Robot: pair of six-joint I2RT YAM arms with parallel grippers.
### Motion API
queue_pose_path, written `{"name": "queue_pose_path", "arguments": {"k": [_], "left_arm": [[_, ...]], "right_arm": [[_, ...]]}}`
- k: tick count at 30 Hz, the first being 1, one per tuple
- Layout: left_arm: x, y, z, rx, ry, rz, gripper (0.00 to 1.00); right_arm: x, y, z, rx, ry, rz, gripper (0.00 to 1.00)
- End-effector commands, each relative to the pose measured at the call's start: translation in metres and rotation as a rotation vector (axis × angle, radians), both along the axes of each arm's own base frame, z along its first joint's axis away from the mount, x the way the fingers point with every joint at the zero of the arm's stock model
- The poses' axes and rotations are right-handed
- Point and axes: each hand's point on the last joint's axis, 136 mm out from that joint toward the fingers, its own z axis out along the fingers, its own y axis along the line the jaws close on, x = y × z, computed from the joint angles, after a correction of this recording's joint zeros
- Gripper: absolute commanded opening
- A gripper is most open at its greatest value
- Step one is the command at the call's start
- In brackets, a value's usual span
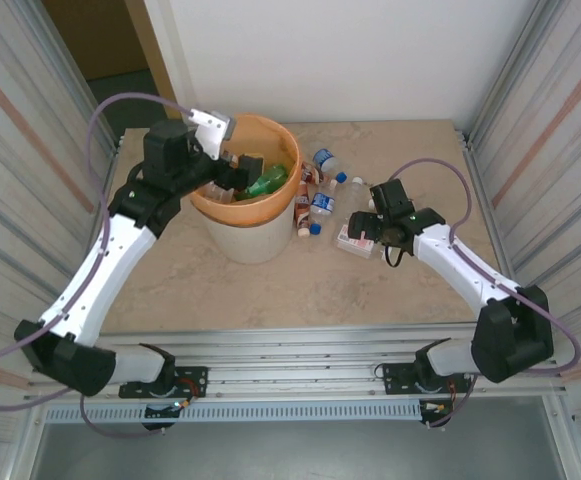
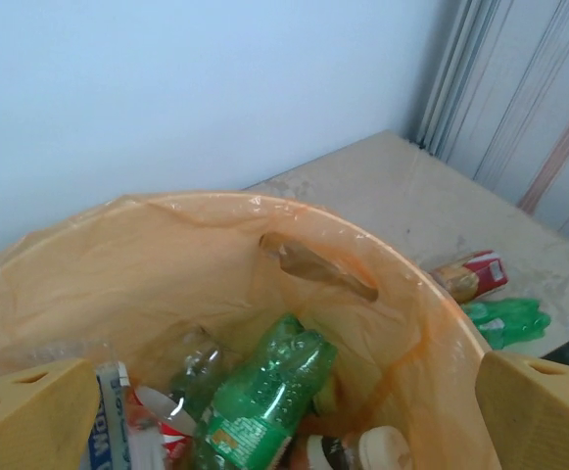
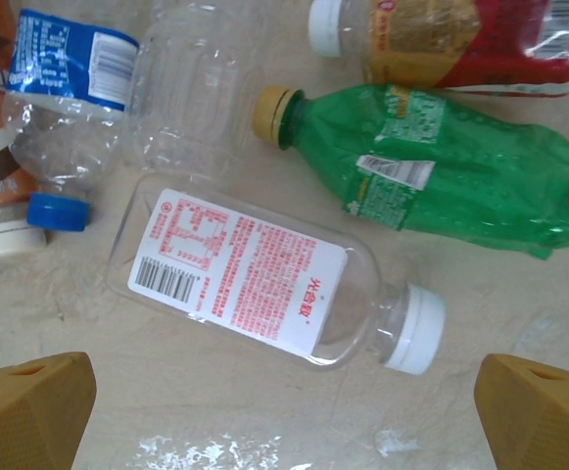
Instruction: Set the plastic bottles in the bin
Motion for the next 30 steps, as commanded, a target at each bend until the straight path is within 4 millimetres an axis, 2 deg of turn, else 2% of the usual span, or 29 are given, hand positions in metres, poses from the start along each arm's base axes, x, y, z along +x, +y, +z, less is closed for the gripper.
{"name": "queue_pose_path", "arguments": {"k": [1,7,15,21,30], "left_arm": [[-0.012,0.006,0.015,-0.127,-0.046,0.034,0.99],[-0.029,0.033,0.005,-0.187,-0.08,0.15,0.99],[-0.037,0.07,-0.006,-0.238,-0.132,0.327,0.99],[-0.039,0.079,-0.008,-0.267,-0.14,0.357,0.99],[-0.035,0.076,-0.013,-0.27,-0.12,0.355,0.98]], "right_arm": [[0.011,0.007,-0.002,0.012,0.016,0.066,0.98],[0.023,0.006,-0.021,-0.001,0.062,0.089,0.98],[0.034,0.006,-0.039,0.024,0.088,0.117,0.98],[0.036,0.007,-0.057,0.048,0.127,0.124,0.98],[0.029,0.023,-0.074,0.132,0.194,0.15,0.98]]}}
